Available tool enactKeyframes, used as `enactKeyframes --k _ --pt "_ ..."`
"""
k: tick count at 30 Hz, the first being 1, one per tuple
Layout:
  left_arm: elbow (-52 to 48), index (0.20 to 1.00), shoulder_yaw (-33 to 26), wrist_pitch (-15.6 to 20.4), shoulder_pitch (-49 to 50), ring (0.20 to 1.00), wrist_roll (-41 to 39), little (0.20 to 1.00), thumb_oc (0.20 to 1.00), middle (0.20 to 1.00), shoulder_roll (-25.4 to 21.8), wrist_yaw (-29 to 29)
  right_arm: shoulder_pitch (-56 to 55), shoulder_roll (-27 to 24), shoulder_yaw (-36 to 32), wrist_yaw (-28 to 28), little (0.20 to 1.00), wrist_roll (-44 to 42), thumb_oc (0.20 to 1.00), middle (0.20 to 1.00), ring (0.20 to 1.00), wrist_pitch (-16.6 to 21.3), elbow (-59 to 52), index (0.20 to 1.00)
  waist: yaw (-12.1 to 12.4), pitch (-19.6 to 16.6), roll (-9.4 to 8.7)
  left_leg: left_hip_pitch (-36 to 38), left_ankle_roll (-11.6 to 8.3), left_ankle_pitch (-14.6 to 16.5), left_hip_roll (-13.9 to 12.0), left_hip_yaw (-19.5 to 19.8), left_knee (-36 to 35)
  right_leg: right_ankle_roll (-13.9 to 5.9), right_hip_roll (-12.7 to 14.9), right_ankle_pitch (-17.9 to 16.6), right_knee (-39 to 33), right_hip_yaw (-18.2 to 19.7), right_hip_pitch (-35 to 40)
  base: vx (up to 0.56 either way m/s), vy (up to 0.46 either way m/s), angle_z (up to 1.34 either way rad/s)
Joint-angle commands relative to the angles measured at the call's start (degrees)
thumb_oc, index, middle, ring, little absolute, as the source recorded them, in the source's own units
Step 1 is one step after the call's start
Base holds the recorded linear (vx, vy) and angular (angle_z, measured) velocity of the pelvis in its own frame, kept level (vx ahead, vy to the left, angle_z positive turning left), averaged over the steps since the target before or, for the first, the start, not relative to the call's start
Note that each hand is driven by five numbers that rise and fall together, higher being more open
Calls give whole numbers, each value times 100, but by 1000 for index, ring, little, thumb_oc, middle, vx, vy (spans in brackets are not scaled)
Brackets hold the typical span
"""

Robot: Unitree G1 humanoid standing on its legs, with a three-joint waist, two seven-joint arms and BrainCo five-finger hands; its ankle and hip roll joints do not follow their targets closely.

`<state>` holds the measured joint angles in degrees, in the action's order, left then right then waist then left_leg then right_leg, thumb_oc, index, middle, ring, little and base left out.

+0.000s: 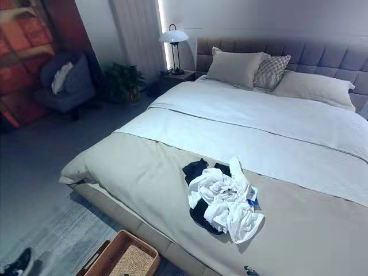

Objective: Pick up clothes into the bucket

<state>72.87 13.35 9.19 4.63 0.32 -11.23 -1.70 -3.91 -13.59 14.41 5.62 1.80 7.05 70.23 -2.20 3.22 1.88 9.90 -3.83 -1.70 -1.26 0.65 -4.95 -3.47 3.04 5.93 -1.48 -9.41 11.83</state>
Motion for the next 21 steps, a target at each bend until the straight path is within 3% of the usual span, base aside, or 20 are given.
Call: enactKeyframes --k 1,7,14,18,21 --pt "-31 1000 -77 102 -400 1000 -164 1000 1000 1000 227 -31 514 -54 255 25 1000 129 1000 1000 1000 -3 110 1000 -26 205 -347 -174 146 574 297 143 558 -333 358 -338 62 60 -174 319 112 -114" --pt "-73 1000 -72 116 -415 1000 -138 1000 1000 1000 228 -131 480 -4 130 31 1000 -141 1000 1000 1000 26 94 1000 -37 220 -347 -171 145 581 292 138 562 -331 363 -329 65 64 -168 0 0 0" --pt "-6 1000 -16 101 -374 1000 -39 1000 1000 1000 258 -275 544 52 -332 249 1000 -1065 1000 1000 1000 144 -174 1000 -33 238 -342 -144 150 600 287 142 558 -337 362 -318 48 57 -138 0 0 0" --pt "-251 1000 8 116 -302 1000 -79 1000 1000 1000 190 -426 746 -150 -675 545 1000 -1803 1000 1000 1000 431 -1860 1000 -32 347 -332 -209 156 585 295 138 570 -346 368 -329 90 70 -241 -8 3 -1" --pt "-388 1000 46 124 -277 1000 -106 1000 1000 1000 178 -483 921 -351 -964 863 1000 -1827 1000 1000 1000 582 -2746 1000 -14 460 -327 -336 170 570 314 154 617 -354 379 -335 153 64 -357 -45 12 -1"
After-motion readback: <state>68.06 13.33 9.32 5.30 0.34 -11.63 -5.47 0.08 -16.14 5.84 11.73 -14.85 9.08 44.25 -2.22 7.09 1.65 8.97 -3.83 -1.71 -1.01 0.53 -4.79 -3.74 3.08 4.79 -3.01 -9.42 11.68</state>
